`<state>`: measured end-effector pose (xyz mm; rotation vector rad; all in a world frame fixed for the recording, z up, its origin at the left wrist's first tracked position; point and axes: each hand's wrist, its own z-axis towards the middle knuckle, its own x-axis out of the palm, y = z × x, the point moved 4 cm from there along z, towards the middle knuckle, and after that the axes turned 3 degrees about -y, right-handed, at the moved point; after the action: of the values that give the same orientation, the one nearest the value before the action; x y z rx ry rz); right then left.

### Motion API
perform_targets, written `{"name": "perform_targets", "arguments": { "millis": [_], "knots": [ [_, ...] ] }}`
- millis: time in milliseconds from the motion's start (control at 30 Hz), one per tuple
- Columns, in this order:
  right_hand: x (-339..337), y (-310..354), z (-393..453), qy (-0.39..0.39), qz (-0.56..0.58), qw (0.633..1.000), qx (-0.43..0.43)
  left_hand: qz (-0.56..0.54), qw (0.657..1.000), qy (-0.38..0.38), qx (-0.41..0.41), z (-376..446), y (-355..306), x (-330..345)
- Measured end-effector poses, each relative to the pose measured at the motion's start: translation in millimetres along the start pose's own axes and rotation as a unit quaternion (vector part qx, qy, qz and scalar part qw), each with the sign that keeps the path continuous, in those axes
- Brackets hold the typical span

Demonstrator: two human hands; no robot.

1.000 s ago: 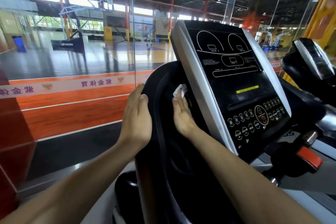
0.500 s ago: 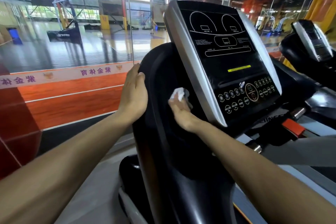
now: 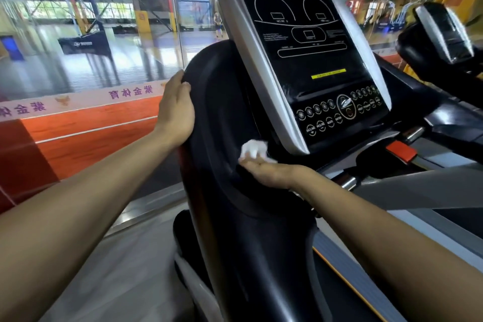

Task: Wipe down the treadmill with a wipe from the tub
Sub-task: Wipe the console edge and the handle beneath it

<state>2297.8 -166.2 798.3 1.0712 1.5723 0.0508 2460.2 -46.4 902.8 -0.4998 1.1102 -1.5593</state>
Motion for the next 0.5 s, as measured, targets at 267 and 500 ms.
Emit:
{"name": "perform_targets", "arguments": {
  "millis": [267, 500],
  "knots": [
    [-6, 22, -59, 0.127, 0.075, 0.989, -0.031, -0.015, 1.0, -0.014, -0.015, 1, 6, -1],
    [21, 55, -42, -0.055, 0.253, 0.948, -0.184, -0.129, 0.981, -0.124, -0.075, 8, 28, 0]
  ]
}}
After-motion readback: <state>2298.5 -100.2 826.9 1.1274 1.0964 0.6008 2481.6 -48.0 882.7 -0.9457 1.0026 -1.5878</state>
